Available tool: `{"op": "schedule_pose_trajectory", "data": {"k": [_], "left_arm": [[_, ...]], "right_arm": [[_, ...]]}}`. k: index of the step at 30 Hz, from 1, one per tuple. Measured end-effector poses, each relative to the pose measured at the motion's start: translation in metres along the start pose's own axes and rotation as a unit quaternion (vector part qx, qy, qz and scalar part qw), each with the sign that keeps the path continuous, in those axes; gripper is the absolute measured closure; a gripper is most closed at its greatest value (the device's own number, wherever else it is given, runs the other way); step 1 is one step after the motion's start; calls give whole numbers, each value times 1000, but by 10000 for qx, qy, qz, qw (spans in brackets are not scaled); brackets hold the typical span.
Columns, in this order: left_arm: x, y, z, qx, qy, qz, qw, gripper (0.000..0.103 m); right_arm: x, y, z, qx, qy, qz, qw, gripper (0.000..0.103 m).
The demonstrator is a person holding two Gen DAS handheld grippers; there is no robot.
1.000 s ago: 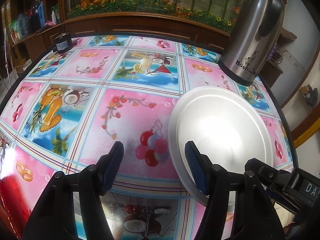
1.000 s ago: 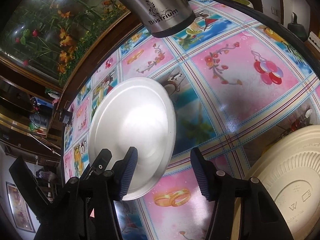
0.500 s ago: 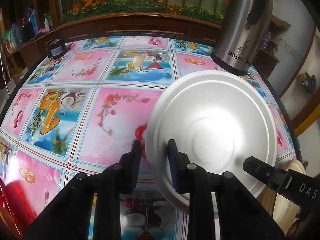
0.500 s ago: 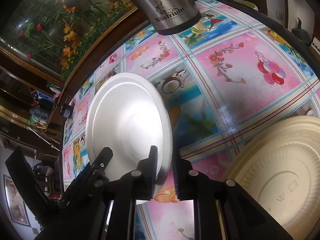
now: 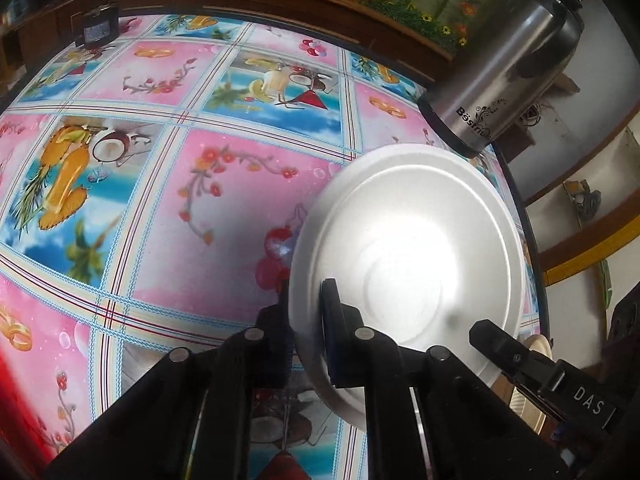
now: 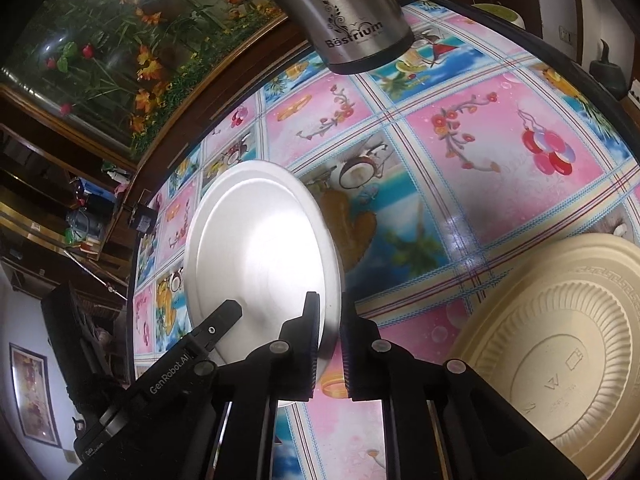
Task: Organize plates and bowls
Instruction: 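Lift the white bowl and carry it toward the plate stack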
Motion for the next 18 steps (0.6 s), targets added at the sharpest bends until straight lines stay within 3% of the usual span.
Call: {"op": "schedule_pose_trajectory", "data": {"k": [18], "left_arm": [[3,-34,-26,357,294,417,9981,93]], "right_arm": [[0,-7,-17,-61,-102,132,9998,95]]}}
Point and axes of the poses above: each gripper's, at about its wrist camera, not at the fingertips, and y roughly the way its jaws point, x to its right, z to its top, the point moved 3 cm from there along y, roughly the way its jaws point, and after that the axes turned 8 degrees about y, right-handed, at the moved point
